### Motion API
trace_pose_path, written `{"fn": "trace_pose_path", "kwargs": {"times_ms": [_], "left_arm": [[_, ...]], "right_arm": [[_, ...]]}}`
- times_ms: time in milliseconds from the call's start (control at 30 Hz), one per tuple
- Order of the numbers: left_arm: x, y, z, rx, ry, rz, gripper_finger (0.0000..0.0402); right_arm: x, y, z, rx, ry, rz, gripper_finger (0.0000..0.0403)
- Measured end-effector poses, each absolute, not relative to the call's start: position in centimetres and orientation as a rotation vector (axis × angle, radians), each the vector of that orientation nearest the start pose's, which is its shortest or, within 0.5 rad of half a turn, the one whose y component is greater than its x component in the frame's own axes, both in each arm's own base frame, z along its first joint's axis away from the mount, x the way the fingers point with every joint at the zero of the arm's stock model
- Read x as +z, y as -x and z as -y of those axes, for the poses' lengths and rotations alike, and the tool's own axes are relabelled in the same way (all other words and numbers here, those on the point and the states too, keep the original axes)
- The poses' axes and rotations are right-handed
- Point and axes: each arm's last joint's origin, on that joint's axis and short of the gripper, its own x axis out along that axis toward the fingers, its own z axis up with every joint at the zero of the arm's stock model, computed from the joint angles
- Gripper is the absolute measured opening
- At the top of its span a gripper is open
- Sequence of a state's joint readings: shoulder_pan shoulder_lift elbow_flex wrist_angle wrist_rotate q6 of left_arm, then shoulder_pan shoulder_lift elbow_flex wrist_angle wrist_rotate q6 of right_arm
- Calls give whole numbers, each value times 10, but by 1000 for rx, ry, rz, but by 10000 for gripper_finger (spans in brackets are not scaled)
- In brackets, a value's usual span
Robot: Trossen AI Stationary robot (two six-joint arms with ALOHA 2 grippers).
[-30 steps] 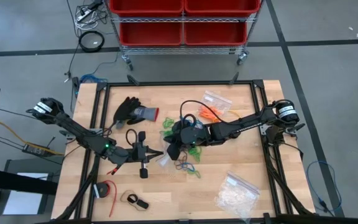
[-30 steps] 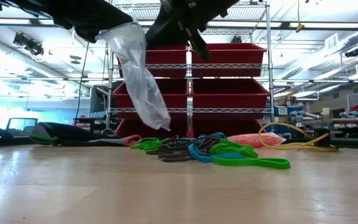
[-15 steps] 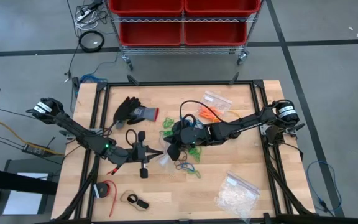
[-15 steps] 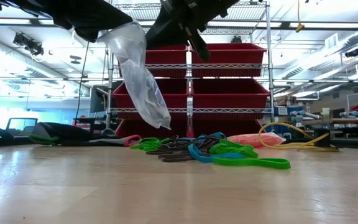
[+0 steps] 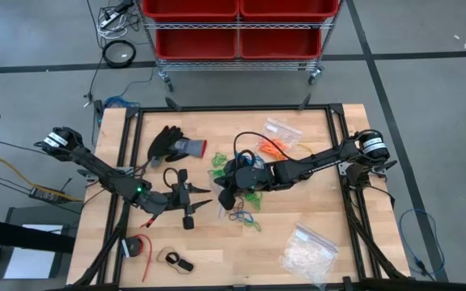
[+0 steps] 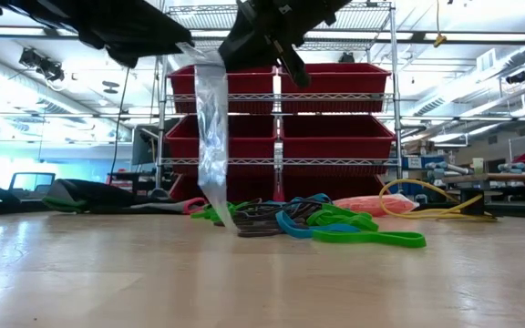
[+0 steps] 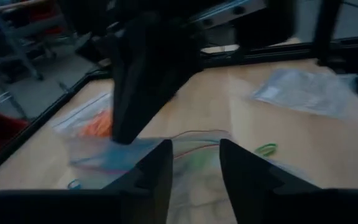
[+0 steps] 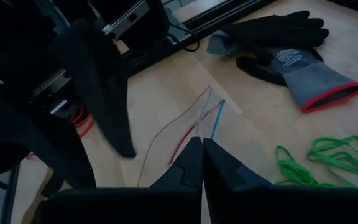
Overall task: Sort rubber bands
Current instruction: Open the transparent zip bag
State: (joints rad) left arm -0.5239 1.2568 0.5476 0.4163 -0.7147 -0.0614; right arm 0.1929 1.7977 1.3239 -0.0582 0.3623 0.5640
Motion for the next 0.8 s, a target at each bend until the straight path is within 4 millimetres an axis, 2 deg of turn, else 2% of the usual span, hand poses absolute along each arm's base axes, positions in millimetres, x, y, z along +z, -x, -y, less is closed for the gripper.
{"fn": "trace_pose_path", "kwargs": {"times_ms": [167,300,533,800], "left_arm": [[213,-224,106,285,-59,-237,169],[215,-223,103,362,51,-195,175],[227,-225,103,361,258,-74,175],[223,-233,88,380,357,-91,176]], "right_arm": [[254,-400,-70,-308,-386,-454,0],[254,-399,-73,-329,-351,-446,0],[256,-398,-80,-380,-278,-412,0],[260,-398,-85,-401,-214,-364,0]]}}
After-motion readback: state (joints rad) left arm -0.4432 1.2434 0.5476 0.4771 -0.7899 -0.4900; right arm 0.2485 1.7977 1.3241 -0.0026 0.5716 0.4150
